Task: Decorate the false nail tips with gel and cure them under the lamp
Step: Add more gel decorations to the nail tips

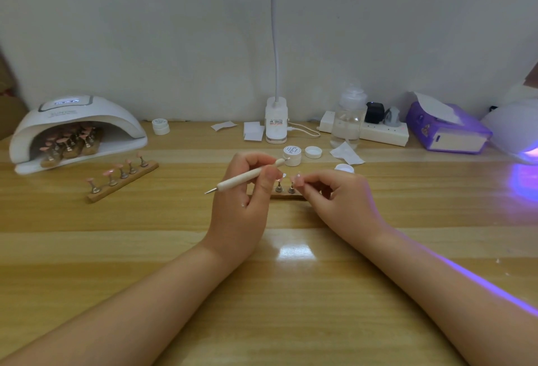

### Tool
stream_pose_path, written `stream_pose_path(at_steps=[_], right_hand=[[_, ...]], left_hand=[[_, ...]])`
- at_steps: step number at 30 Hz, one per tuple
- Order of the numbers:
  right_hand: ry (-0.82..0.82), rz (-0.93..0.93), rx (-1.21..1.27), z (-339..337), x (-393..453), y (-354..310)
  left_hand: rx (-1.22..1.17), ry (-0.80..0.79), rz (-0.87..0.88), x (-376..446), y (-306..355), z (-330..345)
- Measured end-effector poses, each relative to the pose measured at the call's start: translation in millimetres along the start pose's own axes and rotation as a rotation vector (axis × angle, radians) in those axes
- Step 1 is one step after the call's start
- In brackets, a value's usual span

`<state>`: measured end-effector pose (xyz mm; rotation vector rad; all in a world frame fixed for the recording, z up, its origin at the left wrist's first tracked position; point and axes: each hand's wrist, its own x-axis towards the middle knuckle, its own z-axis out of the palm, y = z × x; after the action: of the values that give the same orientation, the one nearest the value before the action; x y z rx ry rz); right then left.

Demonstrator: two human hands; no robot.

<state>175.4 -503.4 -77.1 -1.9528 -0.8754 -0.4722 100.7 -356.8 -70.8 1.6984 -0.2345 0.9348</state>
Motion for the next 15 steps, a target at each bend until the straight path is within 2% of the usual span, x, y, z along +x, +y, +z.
stream_pose_path(at_steps=[7, 15], right_hand=[[0.134, -0.093, 0.093, -4.5, 0.5, -3.8], [0.134, -0.04, 0.009, -4.2, 1.8, -0.9]], left_hand=[[-0.006, 0.012, 0.007, 0.1, -1.2, -0.3], [-0.001, 0.009, -0.002, 0.2, -1.7, -0.2]])
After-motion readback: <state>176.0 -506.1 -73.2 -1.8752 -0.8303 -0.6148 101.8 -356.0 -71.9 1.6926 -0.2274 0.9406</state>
